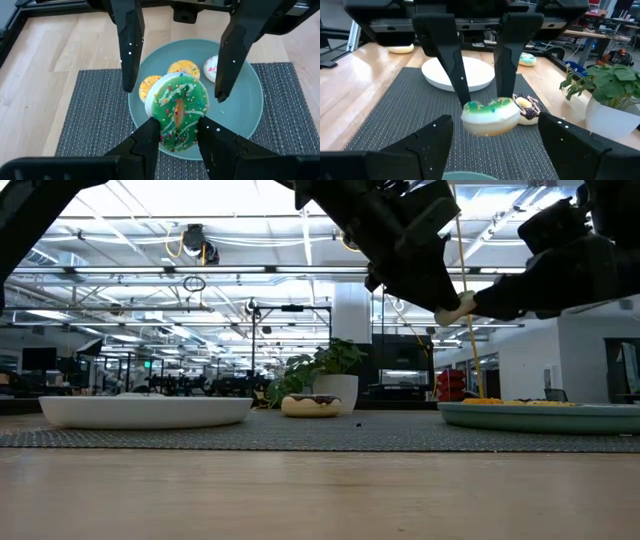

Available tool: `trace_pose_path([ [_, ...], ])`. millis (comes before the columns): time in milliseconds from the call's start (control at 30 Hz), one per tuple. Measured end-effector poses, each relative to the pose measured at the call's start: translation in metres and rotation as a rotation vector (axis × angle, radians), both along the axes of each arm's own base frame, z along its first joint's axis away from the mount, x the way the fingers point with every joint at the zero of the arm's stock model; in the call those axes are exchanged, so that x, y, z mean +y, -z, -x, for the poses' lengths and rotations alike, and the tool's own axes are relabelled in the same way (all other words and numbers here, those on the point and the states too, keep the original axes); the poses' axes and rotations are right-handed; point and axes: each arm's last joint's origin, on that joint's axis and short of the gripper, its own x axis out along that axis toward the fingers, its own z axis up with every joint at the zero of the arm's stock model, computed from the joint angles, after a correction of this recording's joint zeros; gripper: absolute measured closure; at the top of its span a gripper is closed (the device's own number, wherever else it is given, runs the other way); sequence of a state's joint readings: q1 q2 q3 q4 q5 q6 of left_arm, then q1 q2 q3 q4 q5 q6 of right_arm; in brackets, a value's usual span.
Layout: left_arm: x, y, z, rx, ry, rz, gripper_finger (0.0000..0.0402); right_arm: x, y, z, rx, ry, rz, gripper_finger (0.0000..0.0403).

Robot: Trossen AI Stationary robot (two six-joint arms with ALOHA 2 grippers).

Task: Pick & Place donuts
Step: Put the small green doughnut on top of the blue plate

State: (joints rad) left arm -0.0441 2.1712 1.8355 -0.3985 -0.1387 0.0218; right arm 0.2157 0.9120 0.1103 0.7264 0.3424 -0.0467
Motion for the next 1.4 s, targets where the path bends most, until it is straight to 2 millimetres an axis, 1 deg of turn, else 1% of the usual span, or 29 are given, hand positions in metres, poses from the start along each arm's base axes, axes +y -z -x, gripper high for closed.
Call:
trace_pose_path([
  [167,0.0,0.0,0.0,-0.001,-0.001,0.001,0.027,0.0007,0.0005,-0.0035,-0.016,-0.001,0.012,0.0124],
  [367,0.0,-0.0002,-0.0002,-0.004,0.0,0.002,0.027,0.001,0.0055,-0.0056,0.016,0.002,0.022,0.0124],
  [533,0.0,-0.0002,-0.0002,-0.003,0.0,0.002,0.027,0.0012,0.0029,-0.0066,-0.016,0.001,0.014,0.0134],
  [633,0.0,-0.0002,-0.0002,-0.004,-0.002,0.004,0.027,0.0013,0.0011,-0.007,-0.033,0.0,0.014,0.0148],
  [967,0.0,-0.0004,-0.0001,-0.003,-0.002,0.004,0.027,0.0013,0.0032,-0.0068,-0.008,-0.004,0.042,0.0205],
  [1167,-0.0001,-0.0004,-0.0002,-0.004,-0.002,0.004,0.027,0.0013,0.0035,-0.0067,0.0,-0.008,0.072,0.0253],
  [1400,-0.0023,-0.0006,-0.0002,-0.007,0.002,0.004,0.027,0.0013,0.0032,-0.0067,0.001,-0.014,0.103,0.0321],
])
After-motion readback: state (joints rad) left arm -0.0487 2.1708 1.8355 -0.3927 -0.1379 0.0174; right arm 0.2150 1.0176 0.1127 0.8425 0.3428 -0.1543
